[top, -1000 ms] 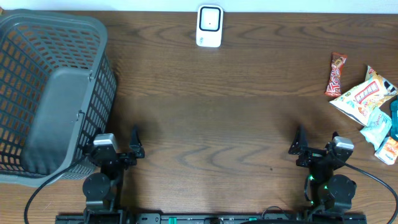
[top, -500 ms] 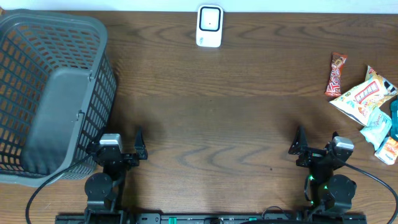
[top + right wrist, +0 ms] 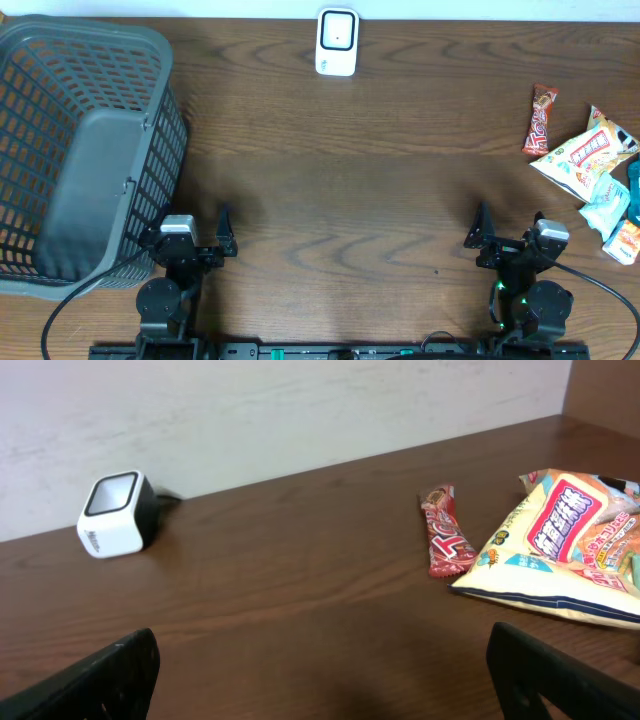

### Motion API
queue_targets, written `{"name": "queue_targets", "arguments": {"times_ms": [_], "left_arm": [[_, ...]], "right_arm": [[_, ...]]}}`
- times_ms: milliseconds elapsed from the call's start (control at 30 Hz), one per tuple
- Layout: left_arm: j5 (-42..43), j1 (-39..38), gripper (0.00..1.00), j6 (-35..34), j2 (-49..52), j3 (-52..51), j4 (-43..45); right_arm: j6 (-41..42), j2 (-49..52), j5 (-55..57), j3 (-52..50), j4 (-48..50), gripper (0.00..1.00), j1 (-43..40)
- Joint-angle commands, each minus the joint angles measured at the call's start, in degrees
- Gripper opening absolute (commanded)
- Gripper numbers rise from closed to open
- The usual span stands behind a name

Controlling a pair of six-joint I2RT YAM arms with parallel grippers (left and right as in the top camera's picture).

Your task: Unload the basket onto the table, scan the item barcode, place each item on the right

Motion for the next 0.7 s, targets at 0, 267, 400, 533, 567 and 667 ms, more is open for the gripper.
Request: {"name": "queue_targets", "arguments": {"times_ms": [0,267,400,533,567,667], "left_arm": [[0.33,-0.2,0.99,0.52,0.17,-1.03,-1.88],[0.33,-0.2,0.99,0.52,0.17,-1.03,-1.88],[0.33,-0.2,0.99,0.52,0.17,-1.03,-1.88],[0.33,-0.2,0.99,0.52,0.17,-1.03,-1.88],[0.33,-0.2,0.99,0.52,0.17,-1.03,-1.88],[0.33,-0.2,0.99,0.52,0.17,-1.03,-1.88]], "right_arm": [[0.42,-0.35,0.46,-0.22,0.04,0.99,0.46],[-2.51,-0.35,1.03,-0.22,0.07,0.99,0.46],[-9.42,-0.31,-2.69,-0.22,0.02,0.99,0.46],[-11.47,-0.31,-3.19,-0.22,0.07,0.99,0.46],[-11.45,-0.31,-2.6,-0.22,0.07,0.99,0.46],[-11.43,-0.31,-2.56,-0.22,0.09,0.99,0.46]]}}
